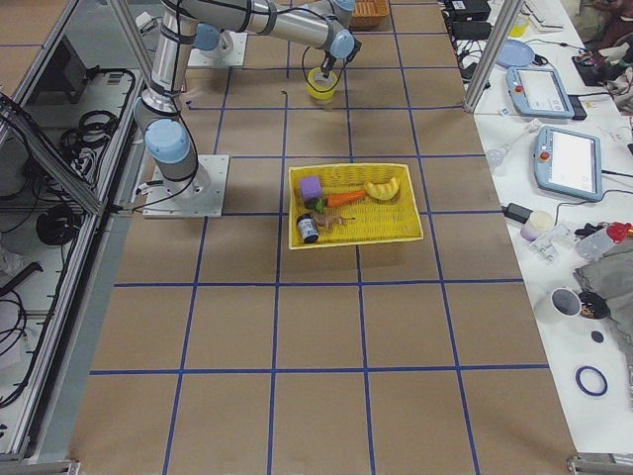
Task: Transfer tape with both arms
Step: 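Grasp the tape roll with the right gripper and carry it to table center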
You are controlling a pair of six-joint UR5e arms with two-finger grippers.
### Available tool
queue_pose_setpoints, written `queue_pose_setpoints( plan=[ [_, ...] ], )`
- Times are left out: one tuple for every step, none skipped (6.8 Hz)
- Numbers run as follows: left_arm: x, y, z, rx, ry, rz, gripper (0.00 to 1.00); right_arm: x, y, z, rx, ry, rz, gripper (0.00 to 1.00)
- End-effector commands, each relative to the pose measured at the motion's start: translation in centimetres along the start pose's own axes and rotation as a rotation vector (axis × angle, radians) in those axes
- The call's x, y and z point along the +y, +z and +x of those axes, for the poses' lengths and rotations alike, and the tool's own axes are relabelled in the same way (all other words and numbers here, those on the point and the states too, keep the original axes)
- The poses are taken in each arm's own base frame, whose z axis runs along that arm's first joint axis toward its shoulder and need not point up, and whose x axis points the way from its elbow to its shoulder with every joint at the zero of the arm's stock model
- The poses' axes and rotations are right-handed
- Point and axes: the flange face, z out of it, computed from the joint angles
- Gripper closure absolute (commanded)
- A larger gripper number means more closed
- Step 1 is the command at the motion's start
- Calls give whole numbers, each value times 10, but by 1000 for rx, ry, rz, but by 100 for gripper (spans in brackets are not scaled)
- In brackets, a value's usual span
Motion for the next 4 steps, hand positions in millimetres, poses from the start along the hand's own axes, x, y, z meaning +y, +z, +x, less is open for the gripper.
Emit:
queue_pose_setpoints(
  plan=[
    [0,1,0,0,0,-3,0,1,-8,1,-2,-6,11,0],
    [0,2,1,2,0,-5,0,-7,-21,8,-5,-23,35,0],
    [-3,9,6,7,0,-18,0,-51,-59,40,44,-19,115,0],
    [-2,20,13,85,-7,-35,0,-92,-112,96,70,-53,96,0]
  ],
)
